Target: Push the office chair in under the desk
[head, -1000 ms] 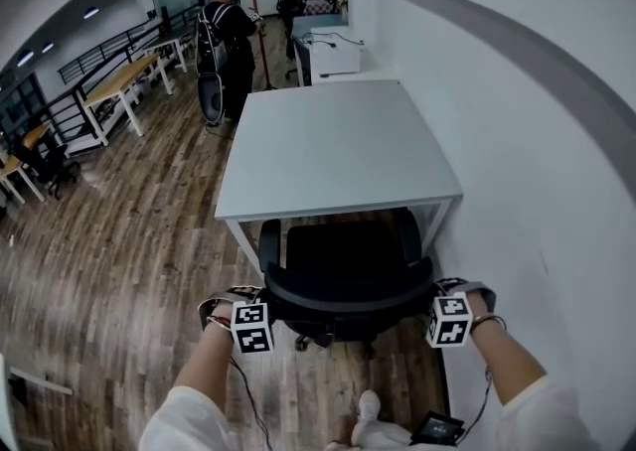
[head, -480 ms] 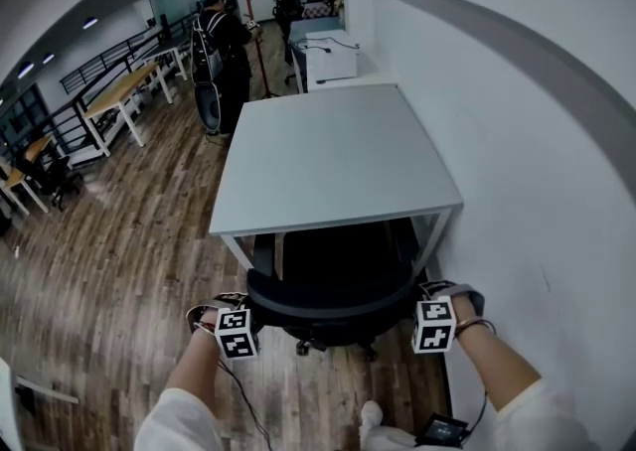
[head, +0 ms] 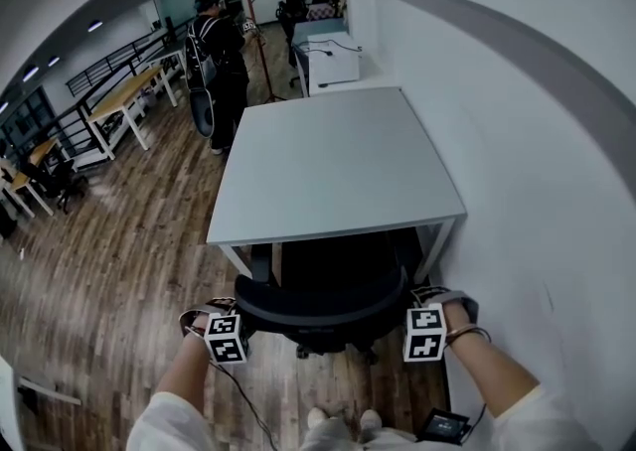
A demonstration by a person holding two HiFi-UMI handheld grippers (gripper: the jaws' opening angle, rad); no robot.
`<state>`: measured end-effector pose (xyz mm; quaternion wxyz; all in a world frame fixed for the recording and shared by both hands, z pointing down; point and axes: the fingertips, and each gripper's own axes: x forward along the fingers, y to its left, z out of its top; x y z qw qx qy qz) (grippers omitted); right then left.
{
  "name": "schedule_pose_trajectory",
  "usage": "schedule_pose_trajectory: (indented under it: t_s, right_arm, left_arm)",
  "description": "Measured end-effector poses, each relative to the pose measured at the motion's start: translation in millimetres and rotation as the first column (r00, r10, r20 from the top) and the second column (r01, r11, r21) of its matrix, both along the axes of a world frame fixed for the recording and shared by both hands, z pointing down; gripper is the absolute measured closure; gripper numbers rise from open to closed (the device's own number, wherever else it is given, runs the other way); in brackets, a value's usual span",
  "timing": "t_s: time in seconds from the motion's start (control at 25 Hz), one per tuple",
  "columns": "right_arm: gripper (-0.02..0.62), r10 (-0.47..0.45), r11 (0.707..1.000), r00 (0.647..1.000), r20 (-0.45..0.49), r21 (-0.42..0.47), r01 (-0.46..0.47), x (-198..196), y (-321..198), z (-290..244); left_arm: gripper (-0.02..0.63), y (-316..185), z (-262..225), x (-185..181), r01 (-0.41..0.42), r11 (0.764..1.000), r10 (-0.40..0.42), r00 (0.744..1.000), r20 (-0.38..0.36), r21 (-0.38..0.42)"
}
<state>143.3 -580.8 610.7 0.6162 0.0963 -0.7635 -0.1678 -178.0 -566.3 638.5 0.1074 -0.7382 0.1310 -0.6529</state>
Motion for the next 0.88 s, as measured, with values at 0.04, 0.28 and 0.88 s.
schedule_pose_trajectory:
  t_s: [0.04, 0.28, 0.88]
  right_arm:
    - [0.469, 0.0, 1.0, 1.0, 0.0, -0.002, 0.0, 0.6, -3.4, 0.8]
    - [0.469, 0.002, 1.0, 1.0, -0.005, -0.007, -0.002, 0.7, -26.9, -0.1]
    - [0.469, 0.038, 0.999, 0.999, -0.014, -0.002, -0.038, -6.4, -80.1, 5.5]
  left_arm:
    - [0.492, -3.3, 0.2, 0.4, -0.001, 1.0, 0.001, 1.0, 0.0, 0.0]
    - [0.492, -28.3, -1.0, 2.1, -0.01, 1.0, 0.011, 1.0, -0.005, 0.01]
    - [0.494, -90.8, -1.2, -7.1, -0.042, 0.999, 0.043, 0.999, -0.018, 0.024]
